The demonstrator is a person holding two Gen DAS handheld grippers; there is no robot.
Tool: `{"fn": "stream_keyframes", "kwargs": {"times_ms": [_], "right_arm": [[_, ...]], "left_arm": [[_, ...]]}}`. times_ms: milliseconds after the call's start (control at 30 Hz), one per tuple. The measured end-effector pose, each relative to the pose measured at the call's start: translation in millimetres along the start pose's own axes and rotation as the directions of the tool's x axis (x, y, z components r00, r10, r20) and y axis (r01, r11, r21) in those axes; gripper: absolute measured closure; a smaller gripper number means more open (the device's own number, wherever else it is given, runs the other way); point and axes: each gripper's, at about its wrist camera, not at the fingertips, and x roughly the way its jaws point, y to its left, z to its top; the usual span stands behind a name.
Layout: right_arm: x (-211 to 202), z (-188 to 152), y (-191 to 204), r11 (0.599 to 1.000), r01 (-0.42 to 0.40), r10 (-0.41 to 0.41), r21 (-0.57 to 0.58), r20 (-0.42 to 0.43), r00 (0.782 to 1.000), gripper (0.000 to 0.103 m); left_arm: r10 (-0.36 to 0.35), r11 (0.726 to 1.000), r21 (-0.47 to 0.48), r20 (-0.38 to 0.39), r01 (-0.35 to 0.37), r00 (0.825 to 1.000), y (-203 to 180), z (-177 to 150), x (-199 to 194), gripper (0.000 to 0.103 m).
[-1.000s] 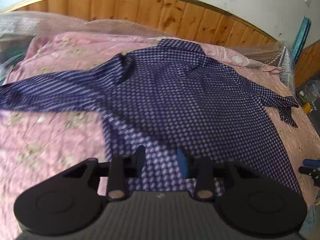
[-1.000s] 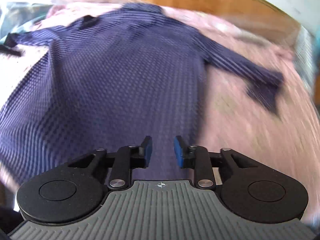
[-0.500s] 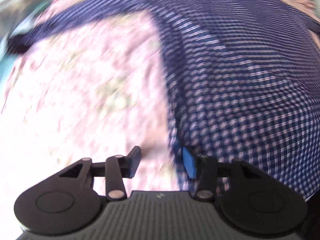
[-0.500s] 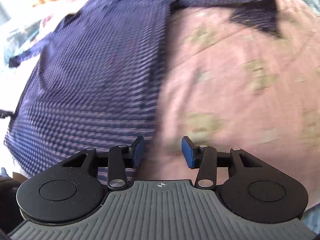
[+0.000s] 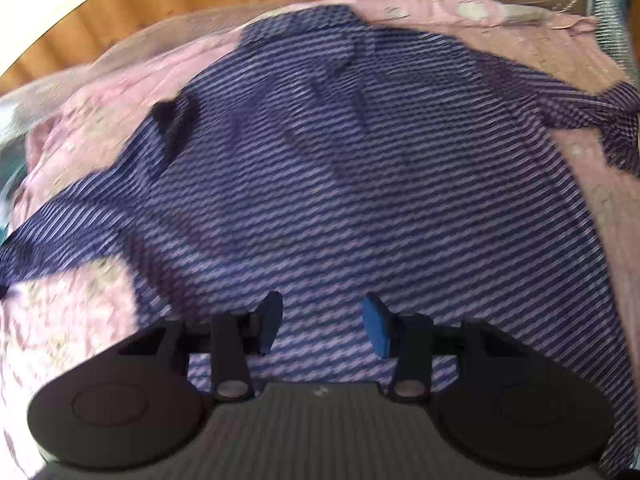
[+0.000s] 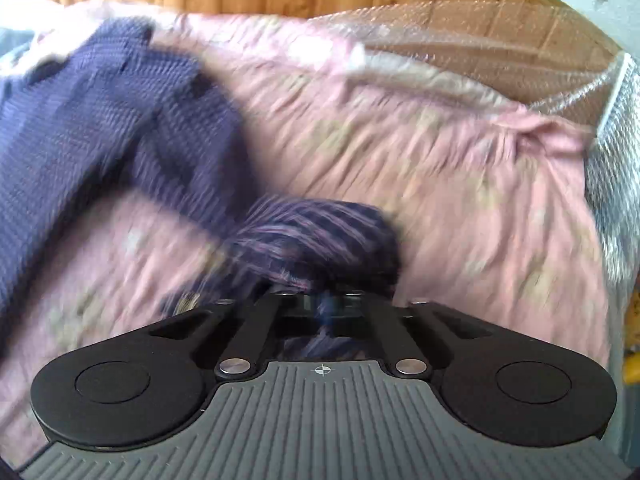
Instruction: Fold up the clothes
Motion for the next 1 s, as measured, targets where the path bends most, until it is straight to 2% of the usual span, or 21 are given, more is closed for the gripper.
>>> {"fn": "stream_keyframes", "kwargs": {"times_ms": [33,67,100,133,167,200,300,367,433,467,500,600,667,733,767,833,933,967,1000], "right_arm": [[1.0,16.8,-22.5,0.996,-0.041,0.041,0.074,0.007,0.999,0.097],[4.1,31.5,-45.9,0.984,-0.080,0.078,0.158,0.020,0.997,0.080],[11.4,37.0,-60.3,0.980,-0.029,0.029,0.199,0.001,1.000,0.053],[20.4,38.5,-70.8,0.974,0.061,-0.055,0.219,-0.035,0.998,0.046],[29.5,40.1,-81.4,0.960,0.151,-0.137,0.236,-0.072,0.988,0.048],[30.4,32.2,-79.5,0.954,0.169,-0.153,0.247,-0.080,0.985,0.049],[22.8,-3.4,-57.8,0.953,0.131,-0.118,0.274,-0.065,0.991,0.048],[17.6,-27.1,-43.3,0.950,0.106,-0.094,0.292,-0.054,0.994,0.041],[12.5,-50.9,-28.8,0.947,0.081,-0.071,0.310,-0.043,0.997,0.041],[10.0,-62.7,-21.6,0.946,0.068,-0.060,0.318,-0.037,0.998,0.041],[7.4,-74.6,-14.3,0.943,0.055,-0.048,0.327,-0.031,0.998,0.041],[-3.1,-74.0,17.3,0.959,0.056,-0.069,0.278,0.038,0.997,0.041],[-11.3,-66.6,38.0,0.971,0.050,-0.073,0.235,0.089,0.993,0.041],[-19.1,-43.6,58.4,0.983,-0.003,-0.025,0.184,0.150,0.988,0.041],[-19.8,-28.6,67.9,0.987,-0.043,0.015,0.156,0.175,0.984,0.039],[-14.6,5.0,86.4,0.985,-0.132,0.106,0.108,0.218,0.970,0.035],[7.6,63.4,108.2,0.959,-0.265,0.234,0.102,0.244,0.941,0.032],[18.2,83.9,118.1,0.954,-0.287,0.258,0.086,0.250,0.933,0.029],[29.0,104.5,131.0,0.951,-0.306,0.284,0.054,0.246,0.927,0.024]], "left_arm": [[-0.017,1.000,0.004,-0.003,0.018,1.000,-10.8,3.9,5.0,0.057],[-0.037,0.999,0.008,-0.009,0.037,0.999,-21.3,6.8,10.3,0.057],[-0.056,0.998,0.011,-0.014,0.056,0.998,-31.9,9.6,15.6,0.057],[-0.075,0.997,0.014,-0.020,0.075,0.997,-42.4,12.5,20.9,0.057],[-0.094,0.995,0.017,-0.026,0.094,0.995,-52.9,15.4,26.2,0.057],[-0.113,0.993,0.020,-0.032,0.114,0.993,-63.4,18.3,31.5,0.057],[-0.176,0.984,0.016,-0.094,0.178,0.980,-92.3,7.4,50.6,0.057],[-0.175,0.981,0.060,-0.142,0.185,0.974,-110.9,-12.6,53.1,0.056],[-0.167,0.976,0.109,-0.187,0.189,0.968,-129.6,-33.1,54.4,0.047],[-0.168,0.975,0.117,-0.181,0.191,0.969,-127.6,-30.1,52.0,0.047],[-0.171,0.974,0.120,-0.168,0.192,0.971,-122.8,-23.9,49.0,0.054],[-0.179,0.972,0.130,-0.129,0.195,0.975,-108.3,-5.2,39.7,0.057],[-0.101,0.990,0.094,-0.030,0.104,0.994,-65.7,29.4,42.3,0.056],[0.002,0.999,0.047,0.069,-0.006,0.998,-11.7,73.9,50.5,0.055],[0.056,0.998,0.020,0.116,-0.059,0.992,15.4,96.3,54.7,0.053],[0.119,0.993,-0.004,0.191,-0.121,0.974,68.7,143.4,63.4,0.044],[0.169,0.985,-0.001,0.254,-0.175,0.952,140.1,206.3,86.0,0.042],[0.175,0.983,0.005,0.256,-0.182,0.951,157.1,221.5,96.1,0.041],[0.154,0.987,0.012,0.241,-0.161,0.958,174.3,235.5,105.5,0.041]]}}
